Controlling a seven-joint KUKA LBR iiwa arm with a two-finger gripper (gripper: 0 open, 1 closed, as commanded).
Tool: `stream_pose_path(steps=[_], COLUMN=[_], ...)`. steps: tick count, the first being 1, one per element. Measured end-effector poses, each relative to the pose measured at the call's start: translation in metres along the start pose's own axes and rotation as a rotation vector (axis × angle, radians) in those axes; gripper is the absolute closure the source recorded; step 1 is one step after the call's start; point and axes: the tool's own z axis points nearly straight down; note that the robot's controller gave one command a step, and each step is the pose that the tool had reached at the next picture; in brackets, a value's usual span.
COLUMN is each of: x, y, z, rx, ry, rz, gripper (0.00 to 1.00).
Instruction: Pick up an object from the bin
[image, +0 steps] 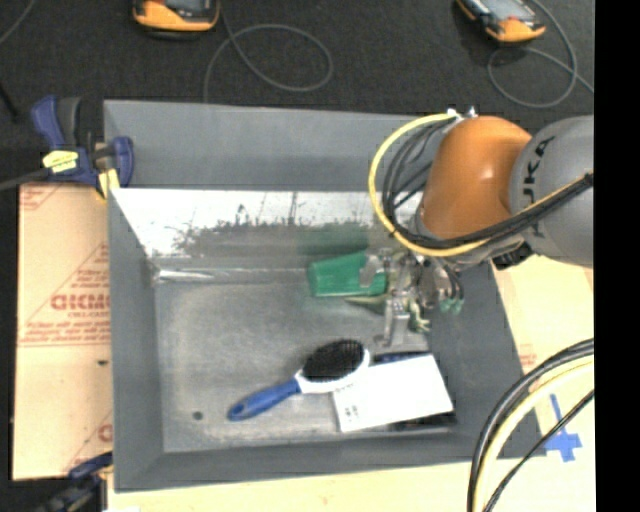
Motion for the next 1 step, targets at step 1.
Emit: stream_pose_path(steps=[1], x=[-0.0014], y=[0.0000], z=[-0.0049], rx=[0.001], ry=[-0.008], rz=[-0.001], gripper=[0.00])
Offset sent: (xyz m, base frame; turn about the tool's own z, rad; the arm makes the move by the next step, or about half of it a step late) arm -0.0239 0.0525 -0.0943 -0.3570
